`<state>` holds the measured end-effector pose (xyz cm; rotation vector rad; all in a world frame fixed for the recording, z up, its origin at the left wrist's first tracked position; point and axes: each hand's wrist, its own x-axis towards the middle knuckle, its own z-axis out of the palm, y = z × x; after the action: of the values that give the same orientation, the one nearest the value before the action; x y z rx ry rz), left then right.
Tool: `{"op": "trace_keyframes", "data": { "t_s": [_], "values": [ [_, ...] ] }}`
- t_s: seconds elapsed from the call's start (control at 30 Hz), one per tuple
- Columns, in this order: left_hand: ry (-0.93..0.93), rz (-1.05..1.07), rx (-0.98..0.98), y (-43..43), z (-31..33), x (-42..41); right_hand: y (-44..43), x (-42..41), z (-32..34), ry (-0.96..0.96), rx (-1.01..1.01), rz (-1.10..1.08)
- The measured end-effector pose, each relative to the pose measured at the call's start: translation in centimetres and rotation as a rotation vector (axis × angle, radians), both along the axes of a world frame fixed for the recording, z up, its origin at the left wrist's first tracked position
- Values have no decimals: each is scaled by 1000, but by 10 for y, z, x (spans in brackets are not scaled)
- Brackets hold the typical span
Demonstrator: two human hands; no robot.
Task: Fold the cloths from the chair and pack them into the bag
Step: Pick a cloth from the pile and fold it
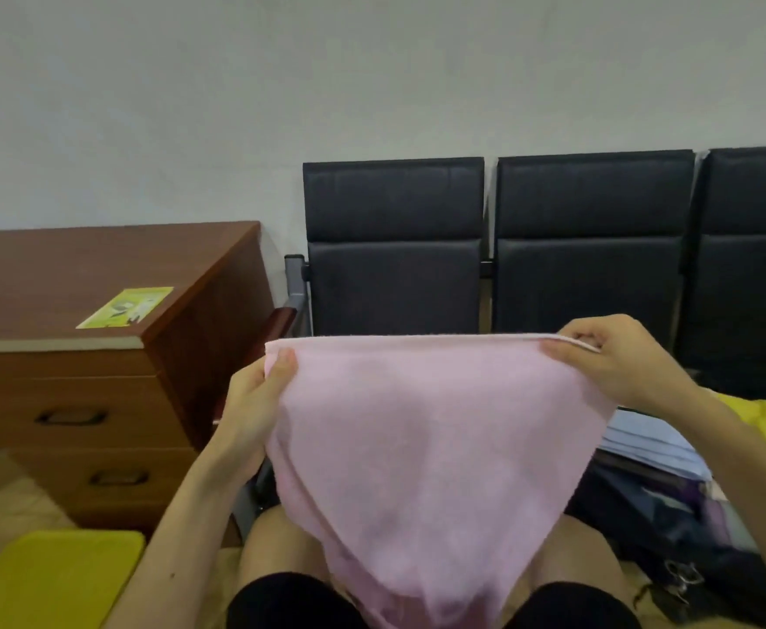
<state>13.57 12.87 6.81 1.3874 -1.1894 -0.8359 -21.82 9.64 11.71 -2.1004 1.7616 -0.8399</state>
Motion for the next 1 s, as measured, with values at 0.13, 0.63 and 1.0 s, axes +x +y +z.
{"op": "trace_keyframes", "data": {
  "t_s": [0.13,0.63,1.0],
  "values": [
    [121,32,51,-14,-7,-4,-8,-1,-7,-311,-57,-65],
    [340,149,210,-12,-56,-28,26,36,-104,-922,208,-263],
    [323,-27,112,0,-79,-57,45,72,-112,-983,335,-151]
  ]
}}
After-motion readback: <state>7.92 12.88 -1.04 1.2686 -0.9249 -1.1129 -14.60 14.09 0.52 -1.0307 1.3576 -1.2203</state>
